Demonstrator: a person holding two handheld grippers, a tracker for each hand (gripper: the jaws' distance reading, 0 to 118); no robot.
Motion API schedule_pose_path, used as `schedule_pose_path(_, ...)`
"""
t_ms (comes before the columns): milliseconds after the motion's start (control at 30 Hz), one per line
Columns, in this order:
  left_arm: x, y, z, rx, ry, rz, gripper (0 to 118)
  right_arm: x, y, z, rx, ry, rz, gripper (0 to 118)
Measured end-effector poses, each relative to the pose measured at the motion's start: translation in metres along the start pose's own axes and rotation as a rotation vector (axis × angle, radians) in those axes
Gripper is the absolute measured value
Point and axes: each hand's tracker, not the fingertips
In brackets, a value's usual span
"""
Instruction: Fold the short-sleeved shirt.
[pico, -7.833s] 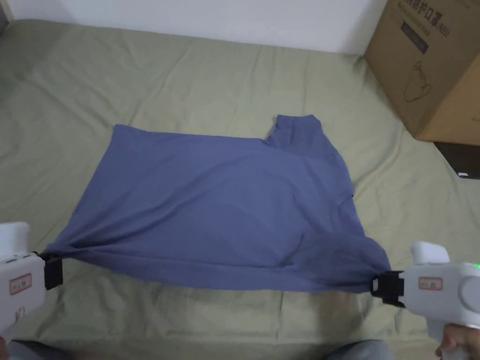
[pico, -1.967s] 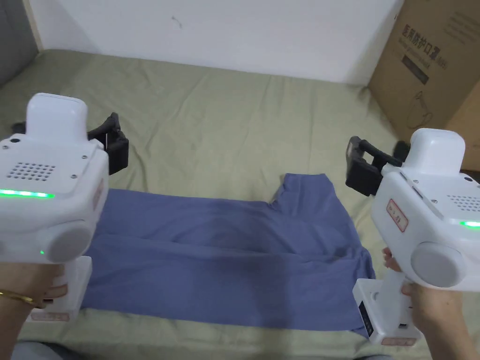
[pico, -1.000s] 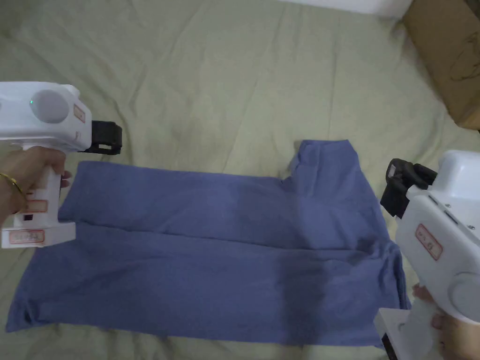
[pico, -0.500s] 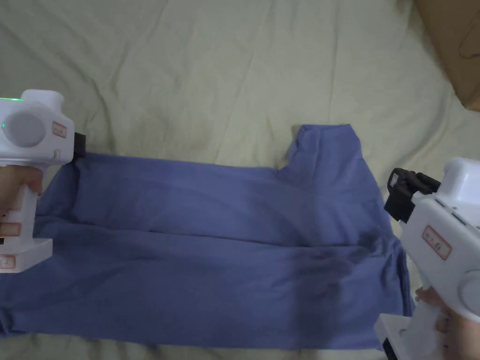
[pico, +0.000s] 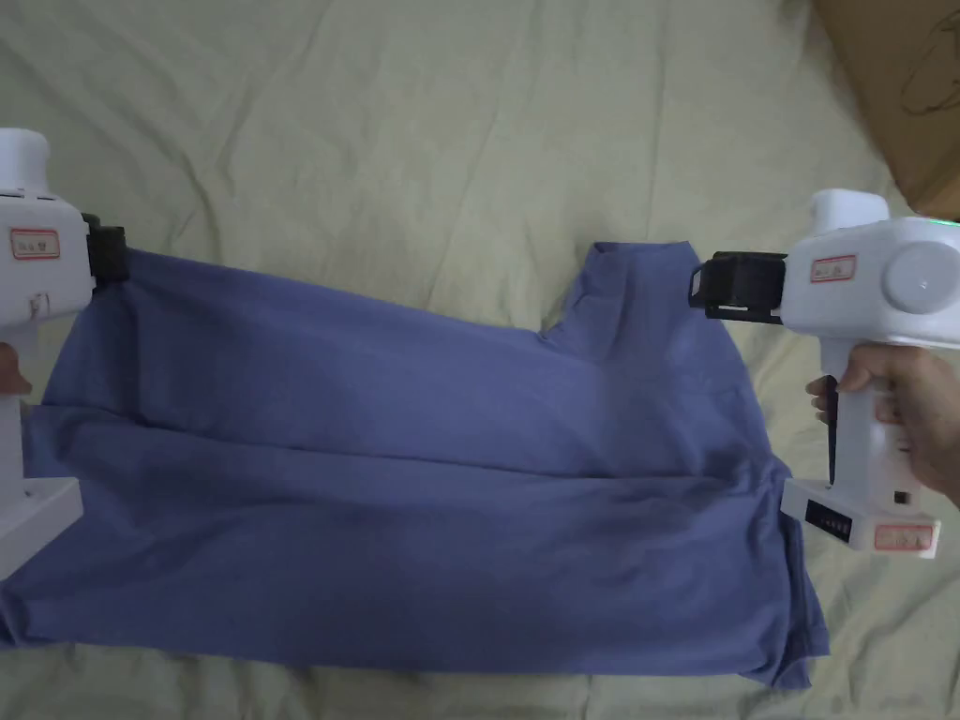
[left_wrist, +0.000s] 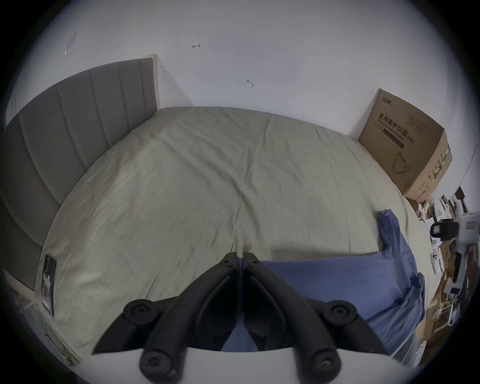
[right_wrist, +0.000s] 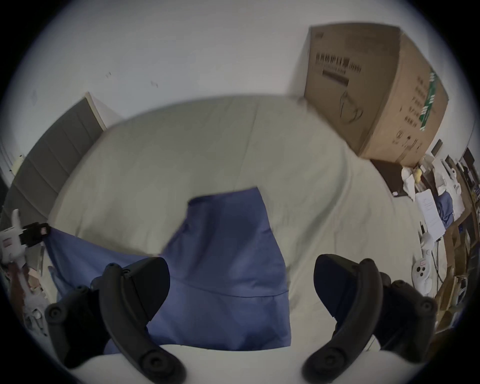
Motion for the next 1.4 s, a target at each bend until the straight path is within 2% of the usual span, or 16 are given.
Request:
schedule_pose_path(100,0.002,0.001,-0.002,-0.001,0.003,0.010,1,0.004,-0.001,-0.043,-0.125,-0.112,0.021,113)
schedule_pose_path(167,0.002,0.002,-0.003,-0.003,0.006,0.017,1,0.005,-0.005,-0.063,-0.159,-0.141,0.016,109)
schedule_pose_path(333,0.001,0.002,-0.011,-0.019,0.016,0.017,1,0.012,-0.015,-0.095,-0.203,-0.165,-0.066,52)
schedule_pose_path(367,0.000,0.001,-0.013,-0.025,0.020,0.015,1,0.014,-0.017,-0.099,-0.208,-0.140,-0.098,42)
schedule_pose_path(433,-0.002,0.001,-0.015,-0.036,0.022,0.020,1,0.016,-0.016,-0.091,-0.178,-0.076,-0.165,0)
schedule_pose_path(600,-0.004,-0.001,-0.014,-0.038,0.007,0.054,1,0.016,-0.012,-0.049,-0.093,-0.057,-0.070,0)
schedule_pose_path(700,-0.008,-0.001,0.000,-0.022,-0.017,0.083,1,0.028,-0.007,-0.011,-0.007,-0.006,-0.098,0)
schedule_pose_path(867,-0.018,-0.013,0.048,0.028,-0.042,0.070,1,0.037,-0.032,0.059,0.124,0.048,-0.059,0)
schedule_pose_path(1100,-0.037,-0.063,0.100,0.047,-0.073,0.104,1,0.043,-0.107,0.122,0.229,0.080,-0.082,0)
schedule_pose_path(1267,-0.038,-0.119,0.111,0.001,-0.051,0.167,3,0.040,-0.178,0.132,0.210,0.073,-0.130,0)
schedule_pose_path(1333,-0.040,-0.140,0.109,-0.037,-0.030,0.205,13,0.038,-0.202,0.128,0.168,0.063,-0.153,0)
schedule_pose_path(1400,-0.042,-0.159,0.110,-0.071,0.024,0.230,45,0.036,-0.223,0.124,0.134,0.048,-0.164,2)
